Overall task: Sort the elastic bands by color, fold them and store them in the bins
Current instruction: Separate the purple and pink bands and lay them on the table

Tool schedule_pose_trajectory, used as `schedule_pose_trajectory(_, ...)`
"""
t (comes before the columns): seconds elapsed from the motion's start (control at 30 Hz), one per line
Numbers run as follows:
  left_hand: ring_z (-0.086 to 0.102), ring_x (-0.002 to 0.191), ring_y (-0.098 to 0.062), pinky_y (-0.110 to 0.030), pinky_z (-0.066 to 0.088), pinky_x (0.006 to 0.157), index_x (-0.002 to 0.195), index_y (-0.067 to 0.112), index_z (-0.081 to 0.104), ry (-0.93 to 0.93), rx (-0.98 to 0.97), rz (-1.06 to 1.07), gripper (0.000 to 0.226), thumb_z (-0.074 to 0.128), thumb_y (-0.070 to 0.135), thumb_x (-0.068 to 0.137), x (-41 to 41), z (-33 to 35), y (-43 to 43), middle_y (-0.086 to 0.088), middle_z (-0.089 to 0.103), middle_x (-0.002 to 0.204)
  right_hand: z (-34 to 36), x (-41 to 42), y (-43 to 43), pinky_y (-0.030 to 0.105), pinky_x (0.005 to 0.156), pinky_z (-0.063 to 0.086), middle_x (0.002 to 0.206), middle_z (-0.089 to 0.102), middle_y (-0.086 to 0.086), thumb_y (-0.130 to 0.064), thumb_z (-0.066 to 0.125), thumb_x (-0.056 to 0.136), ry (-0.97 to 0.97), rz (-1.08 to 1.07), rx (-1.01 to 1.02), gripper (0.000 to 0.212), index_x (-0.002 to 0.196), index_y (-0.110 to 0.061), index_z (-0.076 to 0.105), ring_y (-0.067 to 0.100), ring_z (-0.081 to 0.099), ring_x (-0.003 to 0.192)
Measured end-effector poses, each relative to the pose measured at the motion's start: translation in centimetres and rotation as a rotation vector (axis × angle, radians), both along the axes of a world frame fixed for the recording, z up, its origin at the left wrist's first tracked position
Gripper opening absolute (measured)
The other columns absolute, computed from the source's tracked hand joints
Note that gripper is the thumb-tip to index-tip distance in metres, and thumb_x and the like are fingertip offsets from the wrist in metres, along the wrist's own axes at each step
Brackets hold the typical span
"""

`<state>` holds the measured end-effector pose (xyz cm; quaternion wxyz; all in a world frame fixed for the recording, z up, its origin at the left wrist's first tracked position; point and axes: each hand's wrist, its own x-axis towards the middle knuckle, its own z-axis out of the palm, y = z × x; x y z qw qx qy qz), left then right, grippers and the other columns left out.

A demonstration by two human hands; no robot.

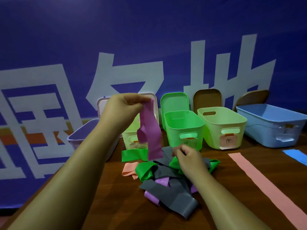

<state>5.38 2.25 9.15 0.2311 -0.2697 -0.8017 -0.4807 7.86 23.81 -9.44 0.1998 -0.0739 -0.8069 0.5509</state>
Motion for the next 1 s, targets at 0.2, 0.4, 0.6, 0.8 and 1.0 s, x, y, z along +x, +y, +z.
schedule_pose_trajectory(0.2,0.072,0.094,-0.007,-0.019,0.058,0.072,0.109,0.033,0.083,-0.062,0.042,-0.030,0.031,0.068,0.008,0.098,-0.4,-0.2,0.0,0.013,0.078,0.102,-0.1,0.2,-0.1,0.030,0.053,0.033,0.053,0.054,-0.008,-0.026,0.060,0.102,-0.002,0.010,0.009,0.027,0.079,-0.020,0.073,0.006,0.043,0.048)
schedule_pose_trajectory(0.4,0.077,0.094,-0.015,-0.040,0.066,0.084,0.108,0.027,0.082,-0.151,0.099,-0.105,0.031,0.067,0.002,0.098,-0.2,0.1,-0.2,0.010,0.080,0.098,0.6,0.5,-0.3,0.033,0.058,0.037,0.059,0.058,-0.004,-0.031,0.062,0.103,0.069,0.019,-0.019,0.028,0.078,-0.020,0.071,0.006,0.048,0.054)
schedule_pose_trajectory(0.6,0.077,0.099,-0.021,-0.037,0.065,0.084,0.112,0.020,0.080,-0.160,0.132,-0.166,0.035,0.060,-0.005,0.098,0.0,1.4,-0.6,0.003,0.081,0.103,7.0,0.8,-1.2,0.027,0.071,0.047,0.077,0.068,-0.023,-0.041,0.068,0.101,0.229,0.147,-0.094,0.013,0.099,-0.031,0.075,-0.004,0.060,0.071)
schedule_pose_trajectory(0.8,0.078,0.100,-0.021,-0.045,0.064,0.090,0.117,0.017,0.077,-0.128,0.154,-0.211,0.024,0.071,0.004,0.097,0.2,3.0,-0.9,0.000,0.081,0.106,15.3,0.9,-3.0,0.023,0.074,0.052,0.106,0.074,-0.011,-0.047,0.067,0.101,0.358,0.273,-0.040,0.021,0.118,-0.035,0.072,0.004,0.069,0.088)
schedule_pose_trajectory(1.0,0.079,0.097,-0.020,-0.037,0.065,0.085,0.115,0.013,0.075,-0.115,0.182,-0.235,0.021,0.074,0.005,0.096,0.0,4.2,-1.9,-0.002,0.082,0.102,19.1,0.5,-4.2,0.013,0.058,0.046,0.075,0.069,-0.016,-0.037,0.068,0.103,0.412,0.268,0.066,0.011,0.106,-0.029,0.075,-0.002,0.061,0.069)
